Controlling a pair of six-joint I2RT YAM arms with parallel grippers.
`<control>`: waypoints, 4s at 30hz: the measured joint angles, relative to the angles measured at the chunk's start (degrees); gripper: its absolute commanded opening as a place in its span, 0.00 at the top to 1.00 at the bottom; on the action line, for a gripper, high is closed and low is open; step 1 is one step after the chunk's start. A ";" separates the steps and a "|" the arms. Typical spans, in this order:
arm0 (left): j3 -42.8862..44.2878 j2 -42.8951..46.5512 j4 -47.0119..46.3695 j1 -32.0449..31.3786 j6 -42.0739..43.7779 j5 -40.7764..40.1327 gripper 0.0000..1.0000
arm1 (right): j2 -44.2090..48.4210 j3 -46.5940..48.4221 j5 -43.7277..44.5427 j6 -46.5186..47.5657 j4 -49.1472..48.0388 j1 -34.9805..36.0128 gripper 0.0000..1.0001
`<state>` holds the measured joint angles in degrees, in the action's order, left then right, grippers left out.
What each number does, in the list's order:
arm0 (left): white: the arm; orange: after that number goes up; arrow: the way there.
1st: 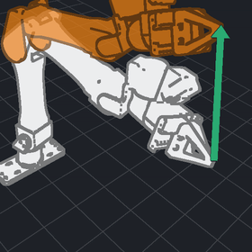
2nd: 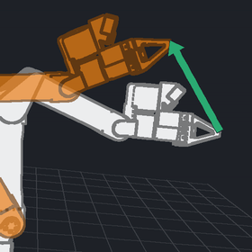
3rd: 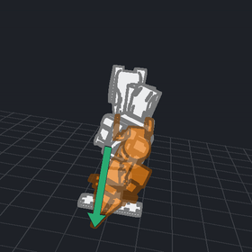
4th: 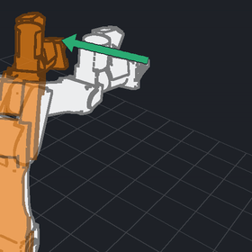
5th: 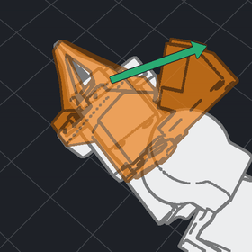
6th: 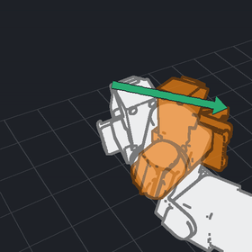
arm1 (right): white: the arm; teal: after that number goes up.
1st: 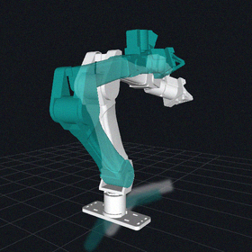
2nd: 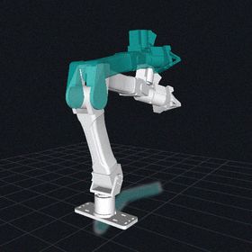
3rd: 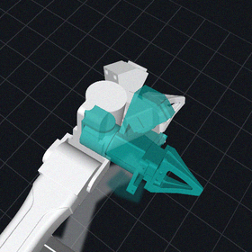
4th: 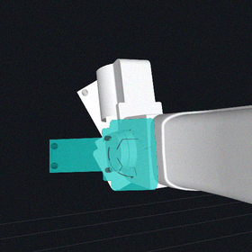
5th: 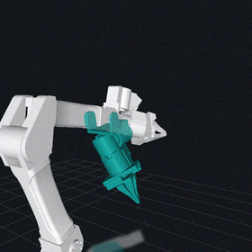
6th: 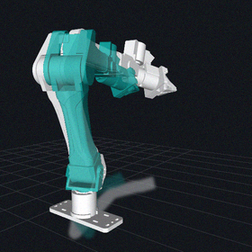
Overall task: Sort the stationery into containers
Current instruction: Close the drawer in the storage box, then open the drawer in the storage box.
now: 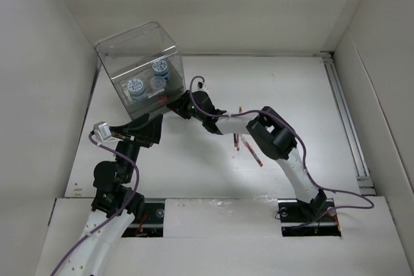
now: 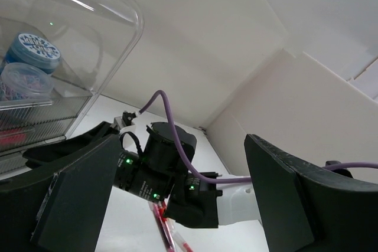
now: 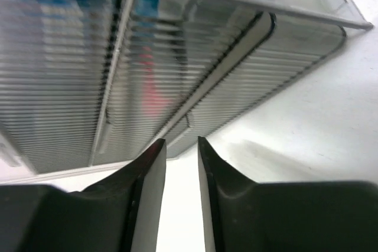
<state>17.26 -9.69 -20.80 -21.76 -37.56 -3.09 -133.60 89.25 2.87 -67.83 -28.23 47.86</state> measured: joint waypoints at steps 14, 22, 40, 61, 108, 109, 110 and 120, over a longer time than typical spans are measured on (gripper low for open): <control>-0.02 0.00 0.00 0.00 0.00 0.02 0.17 | -4.50 5.25 -6.97 -4.24 -3.10 -2.03 0.71; -0.02 0.00 0.00 0.00 0.00 0.02 0.17 | -4.44 2.14 -5.38 -6.12 -7.08 -2.03 0.75; -0.02 0.00 0.02 0.00 0.00 0.02 0.17 | -4.79 1.60 -5.90 -6.56 -6.69 -2.03 0.77; -0.02 0.15 0.02 0.00 0.00 0.00 0.17 | -4.81 -1.44 -10.16 -9.81 -10.47 -2.14 1.00; -0.02 -0.04 0.00 0.00 0.00 0.48 0.17 | 11.54 -30.08 -12.33 -9.77 -17.18 1.38 0.98; -0.02 -0.04 0.00 0.00 0.00 0.48 0.17 | 11.56 -30.10 -12.39 -9.46 -17.16 1.31 0.98; -0.02 -0.04 0.00 0.00 0.00 0.50 0.17 | 11.65 -30.10 -12.48 -9.14 -16.96 1.29 0.96; -0.02 -0.04 0.00 0.00 0.00 0.66 0.17 | 12.20 -28.35 -14.29 -4.26 -12.74 0.48 0.66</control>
<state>17.23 -9.74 -20.80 -21.76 -37.56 -2.44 -121.40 60.90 -11.42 -72.10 -40.97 48.34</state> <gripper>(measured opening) 0.836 0.262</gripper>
